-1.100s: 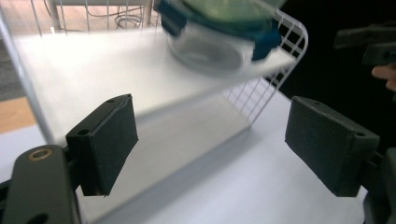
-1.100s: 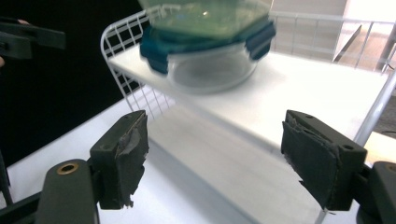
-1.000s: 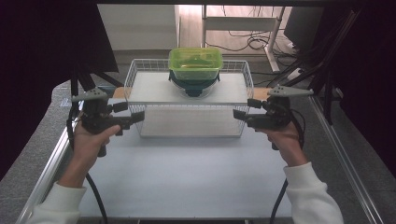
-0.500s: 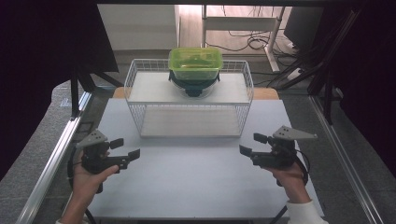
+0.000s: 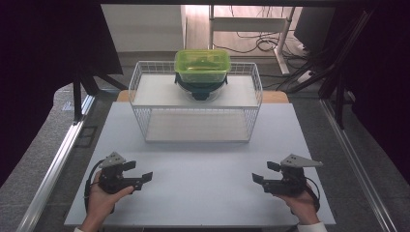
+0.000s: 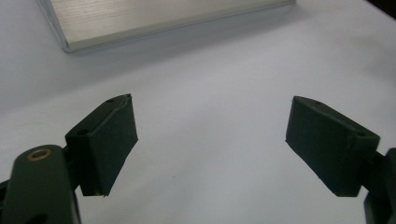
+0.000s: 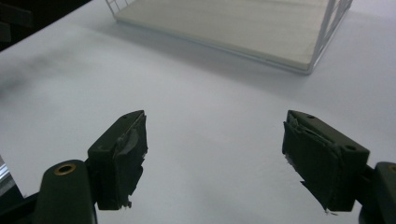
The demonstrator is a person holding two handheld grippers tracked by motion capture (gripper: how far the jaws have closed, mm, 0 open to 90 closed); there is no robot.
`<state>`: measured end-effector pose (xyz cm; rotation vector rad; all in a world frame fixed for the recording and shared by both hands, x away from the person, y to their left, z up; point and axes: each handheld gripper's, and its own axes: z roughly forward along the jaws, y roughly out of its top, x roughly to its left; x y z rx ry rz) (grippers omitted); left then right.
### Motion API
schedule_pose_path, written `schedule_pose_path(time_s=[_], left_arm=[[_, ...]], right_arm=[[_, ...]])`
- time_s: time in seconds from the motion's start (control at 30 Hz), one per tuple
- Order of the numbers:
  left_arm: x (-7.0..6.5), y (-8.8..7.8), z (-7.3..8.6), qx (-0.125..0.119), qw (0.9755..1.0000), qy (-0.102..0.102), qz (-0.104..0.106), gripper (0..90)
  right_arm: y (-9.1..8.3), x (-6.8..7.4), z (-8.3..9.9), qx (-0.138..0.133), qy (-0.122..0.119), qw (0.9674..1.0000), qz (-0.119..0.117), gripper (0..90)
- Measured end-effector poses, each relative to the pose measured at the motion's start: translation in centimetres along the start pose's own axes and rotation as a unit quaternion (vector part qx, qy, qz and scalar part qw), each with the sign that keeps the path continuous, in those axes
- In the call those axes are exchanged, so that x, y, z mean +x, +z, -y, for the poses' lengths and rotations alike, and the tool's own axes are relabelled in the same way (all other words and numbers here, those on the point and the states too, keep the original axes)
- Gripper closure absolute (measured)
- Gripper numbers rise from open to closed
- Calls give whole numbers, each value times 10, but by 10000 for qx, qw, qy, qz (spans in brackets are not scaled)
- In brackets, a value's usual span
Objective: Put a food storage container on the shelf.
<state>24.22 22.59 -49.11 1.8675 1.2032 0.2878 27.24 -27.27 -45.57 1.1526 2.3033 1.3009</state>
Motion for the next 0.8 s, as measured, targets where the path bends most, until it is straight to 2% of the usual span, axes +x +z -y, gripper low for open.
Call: schedule_pose_path(time_s=[0.17, 0.33, 0.8], left_arm=[[-2, 6, 0, 53, 9999, 101, -32, 152], [-4, 6, 0, 40, 9999, 115, -50, 151], [-6, 6, 1, 43, 9998, 106, -160, 149]], right_arm=[[9, 5, 4, 157, -121, 9998, 53, 215], [7, 6, 2, 33, -23, 10000, 61, 213], [7, 5, -2, -31, -125, 9999, 72, 203]])
